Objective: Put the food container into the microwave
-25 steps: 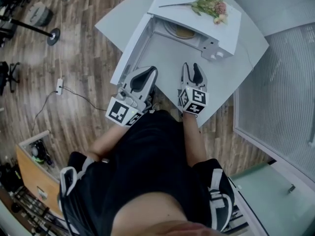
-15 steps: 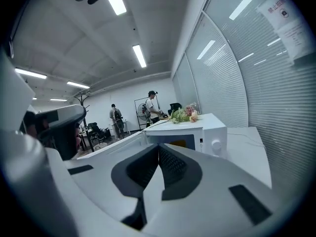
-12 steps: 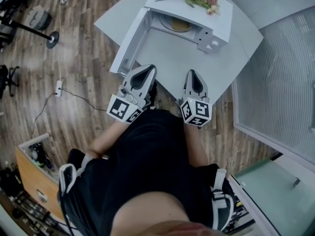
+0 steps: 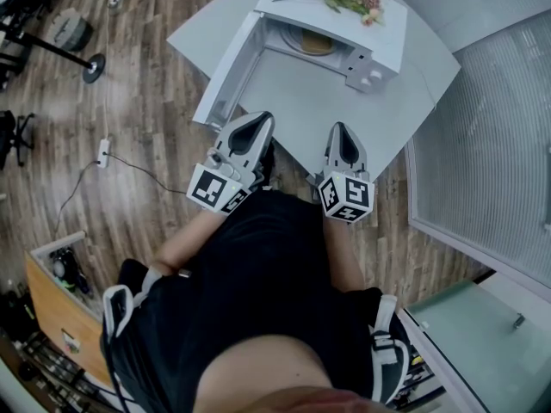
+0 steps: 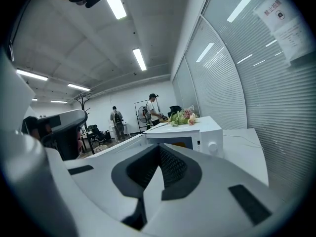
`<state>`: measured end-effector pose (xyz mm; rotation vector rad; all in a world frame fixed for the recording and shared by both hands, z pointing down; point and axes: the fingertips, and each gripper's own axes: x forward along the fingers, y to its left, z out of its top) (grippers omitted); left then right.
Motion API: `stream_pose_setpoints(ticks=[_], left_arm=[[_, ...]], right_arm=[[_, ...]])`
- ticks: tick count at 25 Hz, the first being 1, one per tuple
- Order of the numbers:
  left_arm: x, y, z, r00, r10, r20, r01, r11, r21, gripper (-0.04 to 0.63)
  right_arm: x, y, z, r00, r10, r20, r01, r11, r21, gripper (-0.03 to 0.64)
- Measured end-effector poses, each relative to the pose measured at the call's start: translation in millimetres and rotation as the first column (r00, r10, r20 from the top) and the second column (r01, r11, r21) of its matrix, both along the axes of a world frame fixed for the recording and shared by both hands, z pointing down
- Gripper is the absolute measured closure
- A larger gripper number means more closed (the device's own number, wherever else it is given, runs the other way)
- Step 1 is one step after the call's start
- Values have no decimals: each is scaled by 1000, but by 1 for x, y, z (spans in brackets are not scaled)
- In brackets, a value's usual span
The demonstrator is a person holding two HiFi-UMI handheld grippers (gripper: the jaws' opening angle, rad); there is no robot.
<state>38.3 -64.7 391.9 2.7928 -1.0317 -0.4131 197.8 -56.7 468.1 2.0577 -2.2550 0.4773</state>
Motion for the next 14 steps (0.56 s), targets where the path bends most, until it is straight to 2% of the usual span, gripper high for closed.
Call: stream_pose_setpoints(ticks=[14], left_arm=[[1,-1,-2,1000,-5,-11,5,1000,3,569]], right_arm=[[0,0,-1,1000,-2,-9,2,1000,3,594]])
